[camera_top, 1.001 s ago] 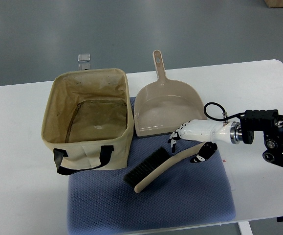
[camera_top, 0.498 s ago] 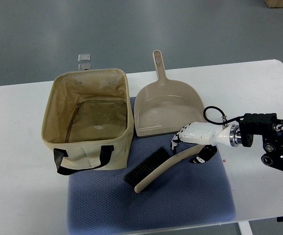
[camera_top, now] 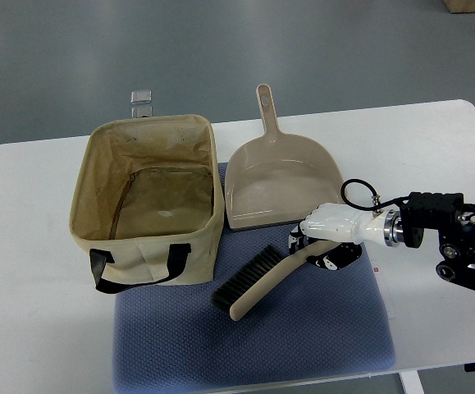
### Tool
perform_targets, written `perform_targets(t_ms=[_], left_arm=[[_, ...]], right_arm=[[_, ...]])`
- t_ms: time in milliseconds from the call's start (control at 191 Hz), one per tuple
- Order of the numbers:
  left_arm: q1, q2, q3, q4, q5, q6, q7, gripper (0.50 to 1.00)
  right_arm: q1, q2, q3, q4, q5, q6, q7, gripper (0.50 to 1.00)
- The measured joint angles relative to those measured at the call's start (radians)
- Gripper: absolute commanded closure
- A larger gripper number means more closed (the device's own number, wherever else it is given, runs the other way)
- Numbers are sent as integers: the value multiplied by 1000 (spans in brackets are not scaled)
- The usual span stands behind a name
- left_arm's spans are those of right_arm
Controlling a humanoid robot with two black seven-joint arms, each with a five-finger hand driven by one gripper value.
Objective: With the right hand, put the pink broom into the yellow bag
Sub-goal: 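Lower the right hand onto the brush handle and close fingers around it, then lift the brush with the right hand up over the dustpan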
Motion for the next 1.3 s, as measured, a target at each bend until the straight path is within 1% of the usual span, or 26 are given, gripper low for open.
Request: perform_targets(t_ms=[136, 246, 555, 681, 880, 1064, 1189, 1299], left_arm=[[0, 0, 0, 0, 0, 0, 0, 500], [0, 0, 0, 0, 0, 0, 0, 500], [0, 0, 0, 0, 0, 0, 0, 500], [0, 0, 0, 0, 0, 0, 0, 500], [0, 0, 0, 0, 0, 0, 0, 500], [0, 0, 0, 0, 0, 0, 0, 500], [0, 0, 0, 0, 0, 0, 0, 500], [0, 0, 0, 0, 0, 0, 0, 500]], right_arm=[[0, 0, 7, -5, 0, -36, 0, 1000], [2, -19, 23, -5, 6, -61, 1, 1000], [12, -131, 134, 9, 21, -99, 14, 1000], [21, -185, 155, 10, 22, -126, 30, 1000], [74, -281, 164, 10, 41, -168, 41, 1000], [149, -374, 165, 10, 130, -193, 42, 1000], [209, -406, 163, 8, 179, -195, 39, 1000], [257, -407, 162, 7, 195, -195, 37, 1000]])
